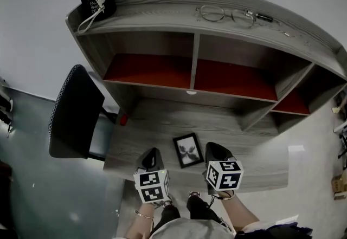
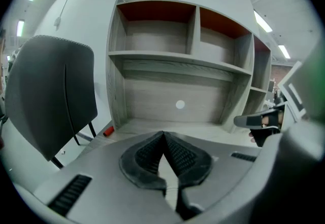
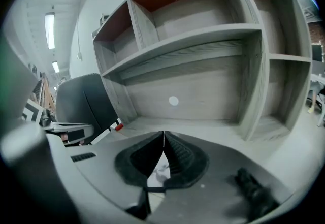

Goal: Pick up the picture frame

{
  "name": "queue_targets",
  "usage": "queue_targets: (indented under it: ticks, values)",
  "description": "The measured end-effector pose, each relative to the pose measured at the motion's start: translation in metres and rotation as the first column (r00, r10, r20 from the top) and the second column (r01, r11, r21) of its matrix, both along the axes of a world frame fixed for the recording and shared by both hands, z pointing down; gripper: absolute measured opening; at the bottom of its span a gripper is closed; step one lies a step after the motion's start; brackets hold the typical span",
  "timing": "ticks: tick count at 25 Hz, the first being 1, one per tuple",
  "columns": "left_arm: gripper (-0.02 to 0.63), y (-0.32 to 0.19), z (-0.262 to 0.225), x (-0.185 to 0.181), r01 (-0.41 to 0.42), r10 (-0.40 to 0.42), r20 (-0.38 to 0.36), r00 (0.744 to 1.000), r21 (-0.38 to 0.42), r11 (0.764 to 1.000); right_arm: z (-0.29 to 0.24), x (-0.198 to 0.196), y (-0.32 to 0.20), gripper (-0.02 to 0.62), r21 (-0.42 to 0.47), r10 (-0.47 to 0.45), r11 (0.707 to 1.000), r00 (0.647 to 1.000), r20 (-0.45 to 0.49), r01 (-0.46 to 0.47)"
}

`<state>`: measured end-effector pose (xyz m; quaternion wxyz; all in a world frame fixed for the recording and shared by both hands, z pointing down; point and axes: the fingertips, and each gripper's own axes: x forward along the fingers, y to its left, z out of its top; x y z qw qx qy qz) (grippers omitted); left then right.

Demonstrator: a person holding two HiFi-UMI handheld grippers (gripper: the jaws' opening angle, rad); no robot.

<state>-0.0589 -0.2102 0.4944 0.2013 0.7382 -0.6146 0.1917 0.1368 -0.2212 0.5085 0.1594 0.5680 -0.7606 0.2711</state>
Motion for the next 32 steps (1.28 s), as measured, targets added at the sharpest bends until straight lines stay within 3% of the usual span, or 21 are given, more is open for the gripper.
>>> queue_targets:
  ticks: [10,22,32]
  values:
    - [0.005,0.009,0.063,-0.005,0.047,-0.050,-0.019,0.999,-0.110,0.993,0.057,0.005,0.009,0.032,-0.105,-0.011,0.994,1.000,-0.017,0.010]
    - [0.005,0.020,0.133,-0.002,0.045,-0.053,-0.032,0.998,-0.206,0.977,0.124,0.003,0.021,0.032,-0.214,-0.039,0.976,0.998,-0.056,0.026]
    - [0.005,0.022,0.148,-0.001,0.043,-0.052,-0.037,0.998,-0.224,0.974,0.137,0.001,0.016,0.032,-0.208,-0.034,0.978,0.998,-0.050,0.023]
